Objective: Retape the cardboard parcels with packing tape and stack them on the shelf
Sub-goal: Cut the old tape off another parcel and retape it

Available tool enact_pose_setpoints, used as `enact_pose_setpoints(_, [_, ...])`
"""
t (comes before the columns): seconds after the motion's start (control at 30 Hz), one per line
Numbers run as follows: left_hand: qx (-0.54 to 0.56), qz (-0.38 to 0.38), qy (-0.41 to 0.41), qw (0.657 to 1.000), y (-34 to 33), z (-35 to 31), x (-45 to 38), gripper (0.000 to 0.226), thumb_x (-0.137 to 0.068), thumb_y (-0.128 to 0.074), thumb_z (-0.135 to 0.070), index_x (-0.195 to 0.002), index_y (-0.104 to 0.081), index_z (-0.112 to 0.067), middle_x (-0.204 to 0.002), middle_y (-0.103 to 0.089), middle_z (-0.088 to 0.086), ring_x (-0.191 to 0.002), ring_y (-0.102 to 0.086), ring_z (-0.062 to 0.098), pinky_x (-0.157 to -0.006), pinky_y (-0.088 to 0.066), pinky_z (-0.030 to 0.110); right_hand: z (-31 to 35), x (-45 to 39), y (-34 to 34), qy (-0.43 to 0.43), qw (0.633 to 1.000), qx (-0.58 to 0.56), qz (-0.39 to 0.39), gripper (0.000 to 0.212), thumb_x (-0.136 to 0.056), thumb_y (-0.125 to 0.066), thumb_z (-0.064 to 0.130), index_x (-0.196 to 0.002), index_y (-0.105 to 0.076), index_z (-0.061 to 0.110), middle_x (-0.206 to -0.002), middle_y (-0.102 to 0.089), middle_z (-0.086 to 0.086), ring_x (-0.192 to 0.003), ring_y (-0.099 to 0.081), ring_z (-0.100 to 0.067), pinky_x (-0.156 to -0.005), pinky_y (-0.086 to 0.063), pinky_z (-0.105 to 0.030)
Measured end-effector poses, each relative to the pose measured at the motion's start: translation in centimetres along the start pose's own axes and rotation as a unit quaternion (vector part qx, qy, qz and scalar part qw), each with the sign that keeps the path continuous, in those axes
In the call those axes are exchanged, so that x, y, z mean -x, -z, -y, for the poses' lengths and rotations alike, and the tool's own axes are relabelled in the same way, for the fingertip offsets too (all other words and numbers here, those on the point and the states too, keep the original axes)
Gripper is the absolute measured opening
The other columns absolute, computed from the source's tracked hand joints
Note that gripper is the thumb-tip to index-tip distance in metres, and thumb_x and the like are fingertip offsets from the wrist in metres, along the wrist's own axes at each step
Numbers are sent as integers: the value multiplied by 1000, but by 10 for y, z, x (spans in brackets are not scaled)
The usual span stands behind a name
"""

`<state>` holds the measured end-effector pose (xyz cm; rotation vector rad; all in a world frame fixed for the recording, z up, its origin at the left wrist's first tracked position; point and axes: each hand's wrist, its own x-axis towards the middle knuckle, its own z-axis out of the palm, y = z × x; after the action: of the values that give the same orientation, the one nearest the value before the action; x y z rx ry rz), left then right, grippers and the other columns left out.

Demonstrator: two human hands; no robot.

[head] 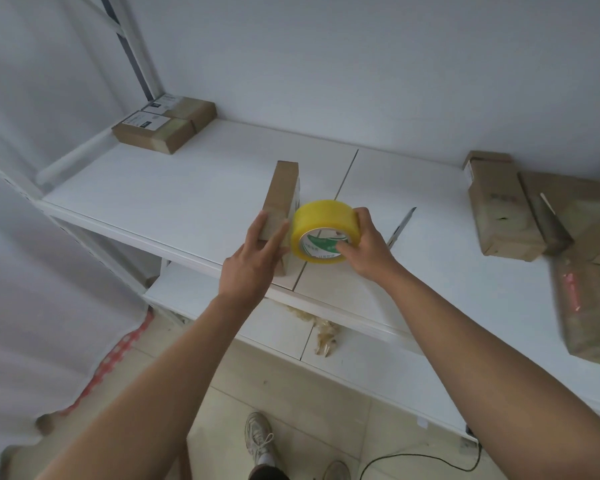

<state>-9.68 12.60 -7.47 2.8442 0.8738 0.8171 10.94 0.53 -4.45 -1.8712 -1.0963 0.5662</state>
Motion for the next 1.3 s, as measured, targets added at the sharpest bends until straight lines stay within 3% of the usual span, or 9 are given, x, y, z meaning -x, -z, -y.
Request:
enact_pose_setpoints(0.23, [145,-23,68,987,7,5,0,43,-98,-59,-15,-139,-55,-25,-154,-36,10,-103,-64,34,-72,-56,39,7,-7,-2,11,1000,1,4,38,-89,-63,8,-113,-35,20,-100,-55,-6,-89,-58,-26,-60,-45,-27])
enact_pose_setpoints(0.33, [210,-35,122,970,-2,9,2,41,-100,-55,-13,-140,-51,-19,-153,-35,10,-107,-61,29,-83,-52,35,23,-15,2,62,997,44,-2,40,-87,-63,10,-119,-38,14,-98,-54,-5,-84,-55,-25,-60,-43,-31])
enact_pose_setpoints(0.47, [305,-46,183,933,-19,12,7,43,-103,-49,-11,-144,-43,-21,-149,-35,8,-113,-56,22,-90,-56,48,40,-23,-8,118,988,98,19,48,-86,-66,14,-127,-41,11,-100,-49,1,-84,-51,-22,-65,-37,-31])
enact_pose_setpoints(0.6, [357,-43,262,895,-24,20,3,44,-105,-39,-13,-147,-42,-24,-147,-38,7,-124,-51,22,-91,-56,37,41,-29,-27,109,989,85,44,52,-87,-71,23,-128,-40,15,-108,-51,2,-93,-56,-23,-70,-50,-37])
enact_pose_setpoints(0.77, [320,-22,280,905,-31,28,-14,41,-105,-38,-11,-143,-50,-22,-142,-48,4,-122,-38,3,-110,-37,34,43,-40,-37,99,991,81,45,58,-84,-76,31,-125,-39,14,-111,-51,0,-95,-55,-22,-70,-46,-33])
enact_pose_setpoints(0.87, [284,-12,255,924,-37,34,-18,40,-101,-38,-29,-139,-50,-24,-143,-48,1,-128,-40,18,-112,-36,45,42,-44,-45,90,992,69,48,59,-83,-79,35,-120,-39,13,-111,-53,-2,-94,-56,-21,-71,-48,-34])
enact_pose_setpoints(1.0, [282,44,241,928,-41,32,-7,91,-78,-53,-73,-152,-28,-26,-154,-33,-2,-137,-33,19,-112,-32,39,38,-47,-60,70,995,58,45,63,-81,-80,42,-121,-39,15,-108,-56,1,-94,-58,-21,-75,-53,-40])
enact_pose_setpoints(1.1, [208,46,242,946,-48,23,-3,126,-61,-58,-89,-156,-13,-19,-158,-25,3,-144,-27,22,-117,-29,40,36,-51,-68,58,996,51,35,65,-80,-80,42,-123,-39,16,-108,-58,2,-93,-59,-21,-75,-53,-38])
enact_pose_setpoints(1.3, [161,30,285,944,-53,12,-6,132,-58,-60,-90,-156,-12,-16,-159,-27,4,-145,-29,21,-116,-35,44,30,-52,-72,56,997,38,22,66,-78,-81,44,-124,-42,16,-106,-63,-1,-91,-62,-22,-71,-53,-34])
